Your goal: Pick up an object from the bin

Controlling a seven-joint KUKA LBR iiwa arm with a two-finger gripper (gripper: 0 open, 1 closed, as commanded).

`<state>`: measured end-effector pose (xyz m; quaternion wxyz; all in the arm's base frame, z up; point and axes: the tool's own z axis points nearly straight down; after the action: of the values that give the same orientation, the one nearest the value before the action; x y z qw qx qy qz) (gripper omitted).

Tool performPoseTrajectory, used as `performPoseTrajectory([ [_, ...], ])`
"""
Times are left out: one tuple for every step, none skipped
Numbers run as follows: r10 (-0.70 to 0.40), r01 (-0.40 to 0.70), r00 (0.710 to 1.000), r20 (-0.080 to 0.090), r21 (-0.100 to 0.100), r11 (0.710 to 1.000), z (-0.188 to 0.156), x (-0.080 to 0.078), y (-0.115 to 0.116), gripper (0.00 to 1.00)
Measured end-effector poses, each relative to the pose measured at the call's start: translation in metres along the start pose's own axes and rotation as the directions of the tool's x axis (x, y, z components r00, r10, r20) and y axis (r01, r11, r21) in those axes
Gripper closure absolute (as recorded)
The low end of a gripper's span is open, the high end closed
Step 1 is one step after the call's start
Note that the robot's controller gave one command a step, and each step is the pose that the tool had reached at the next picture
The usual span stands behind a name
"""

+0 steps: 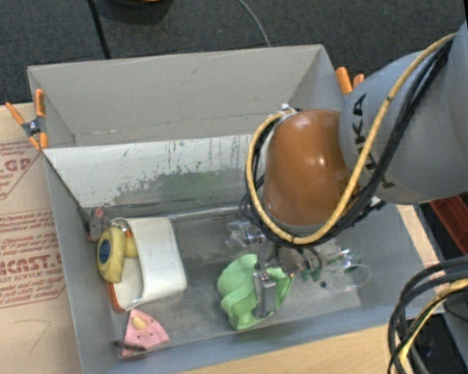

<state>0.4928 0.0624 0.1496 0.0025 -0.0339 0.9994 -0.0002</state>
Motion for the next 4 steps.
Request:
performPoseTrajectory([
  [-0.027, 0.027, 1.0, -0.005, -0.003, 1.0, 0.022, 0.0, 0.007, 0.0],
  [0.058, -0.058, 0.998, -0.003, -0.002, 0.998, 0.04, 0.002, 0.006, 0.0],
  [-0.14, 0.14, 0.99, -0.004, -0.002, 0.99, 0.055, 0.0, 0.015, 0.0],
  [-0.041, 0.041, 0.999, 0.0, -0.004, 0.999, 0.065, 0.005, 0.012, 0.0],
])
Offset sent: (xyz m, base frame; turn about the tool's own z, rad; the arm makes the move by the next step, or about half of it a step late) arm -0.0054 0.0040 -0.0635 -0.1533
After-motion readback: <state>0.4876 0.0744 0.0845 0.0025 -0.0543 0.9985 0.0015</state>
